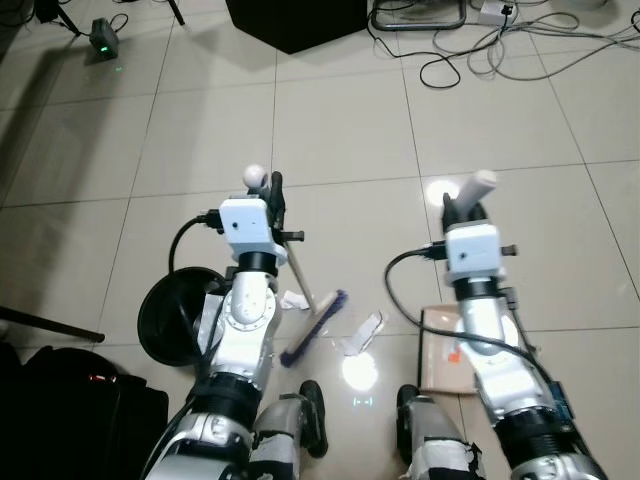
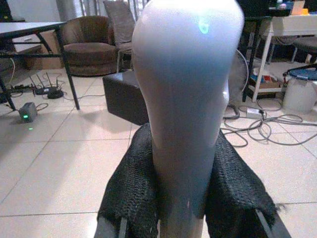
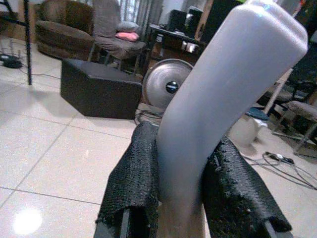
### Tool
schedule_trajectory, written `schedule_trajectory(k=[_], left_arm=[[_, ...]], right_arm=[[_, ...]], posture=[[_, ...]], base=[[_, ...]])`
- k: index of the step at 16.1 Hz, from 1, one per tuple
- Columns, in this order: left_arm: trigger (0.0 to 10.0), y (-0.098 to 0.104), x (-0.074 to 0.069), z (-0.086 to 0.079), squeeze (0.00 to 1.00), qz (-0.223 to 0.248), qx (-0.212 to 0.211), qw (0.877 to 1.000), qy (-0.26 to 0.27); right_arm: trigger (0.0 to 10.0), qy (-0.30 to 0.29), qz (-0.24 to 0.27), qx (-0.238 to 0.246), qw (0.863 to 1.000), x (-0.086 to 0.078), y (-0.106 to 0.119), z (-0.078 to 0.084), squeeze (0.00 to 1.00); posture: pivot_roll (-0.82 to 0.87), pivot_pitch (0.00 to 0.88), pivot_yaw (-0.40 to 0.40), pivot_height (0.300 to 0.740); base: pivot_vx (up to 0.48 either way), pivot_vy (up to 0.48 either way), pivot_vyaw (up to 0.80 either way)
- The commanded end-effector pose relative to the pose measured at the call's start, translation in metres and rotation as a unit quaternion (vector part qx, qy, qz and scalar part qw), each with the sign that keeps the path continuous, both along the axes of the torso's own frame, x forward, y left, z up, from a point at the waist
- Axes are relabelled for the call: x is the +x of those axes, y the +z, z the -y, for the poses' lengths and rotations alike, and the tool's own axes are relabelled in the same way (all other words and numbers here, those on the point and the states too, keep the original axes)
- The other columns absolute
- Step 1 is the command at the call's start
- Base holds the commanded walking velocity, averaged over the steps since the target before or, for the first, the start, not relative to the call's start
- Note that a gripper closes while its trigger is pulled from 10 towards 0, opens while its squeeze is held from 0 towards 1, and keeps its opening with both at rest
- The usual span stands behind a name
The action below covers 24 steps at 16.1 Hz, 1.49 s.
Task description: Sweep floor
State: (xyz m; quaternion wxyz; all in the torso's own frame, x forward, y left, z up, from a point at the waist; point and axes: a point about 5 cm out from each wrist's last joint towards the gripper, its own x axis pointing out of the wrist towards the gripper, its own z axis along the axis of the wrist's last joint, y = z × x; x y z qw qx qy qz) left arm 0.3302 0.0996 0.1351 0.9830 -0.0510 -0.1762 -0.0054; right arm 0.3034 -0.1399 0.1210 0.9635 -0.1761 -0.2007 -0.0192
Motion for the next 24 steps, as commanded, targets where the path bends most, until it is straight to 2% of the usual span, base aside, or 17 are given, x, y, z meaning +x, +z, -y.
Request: schedule_trajectory(k=[1,4,9,13,14,17,19,20,24], left_arm=[[10.0,-0.014,-0.003,-0.004,0.00,-0.026,0.002,1.000,0.013],[10.0,-0.014,-0.001,-0.001,0.00,-0.026,-0.008,1.000,0.013],[10.0,-0.016,0.000,0.001,0.00,-0.035,-0.028,0.999,0.016],[10.0,-0.022,0.000,0.005,0.00,-0.055,-0.031,0.998,0.022],[10.0,-0.026,0.000,0.007,0.00,-0.071,-0.046,0.996,0.034],[10.0,-0.021,0.007,0.019,0.00,-0.097,-0.126,0.986,0.043],[10.0,-0.004,0.012,0.035,0.00,-0.091,-0.196,0.976,0.021],[10.0,0.003,0.014,0.039,0.00,-0.085,-0.217,0.972,0.013],[10.0,0.022,0.022,0.039,0.00,-0.062,-0.259,0.964,-0.011]], right_arm=[[10.0,0.022,-0.003,0.024,0.999,-0.005,-0.006,-0.016,0.00],[10.0,0.045,0.010,0.031,0.998,-0.009,-0.005,-0.031,0.00],[10.0,0.040,0.022,0.052,0.998,-0.005,-0.001,-0.029,0.00],[10.0,0.052,-0.011,0.025,0.998,-0.010,-0.019,-0.039,0.00],[10.0,0.050,-0.027,0.026,0.998,-0.011,-0.024,-0.043,0.00],[10.0,0.042,-0.061,0.048,0.996,-0.011,-0.033,-0.050,0.00],[10.0,0.028,-0.068,0.073,0.995,-0.008,-0.032,-0.050,0.00],[10.0,0.024,-0.067,0.080,0.994,-0.006,-0.031,-0.048,0.00],[10.0,0.019,-0.072,0.089,0.993,0.001,-0.029,-0.040,0.00]], posture=[[0.11,0.398,0.154,0.740],[0.11,0.394,0.158,0.740],[0.11,0.390,0.164,0.740],[0.10,0.388,0.160,0.740],[0.10,0.387,0.161,0.740],[0.10,0.380,0.160,0.740],[0.10,0.363,0.158,0.740],[0.09,0.357,0.157,0.740],[0.10,0.330,0.154,0.740]], base=[[0.000,0.000,0.00],[0.000,0.000,0.00],[0.000,0.000,0.00],[0.000,0.000,0.00],[0.000,0.000,0.00],[0.000,0.000,0.00],[0.000,0.000,0.00],[0.000,0.000,0.00],[0.000,0.000,0.00]])
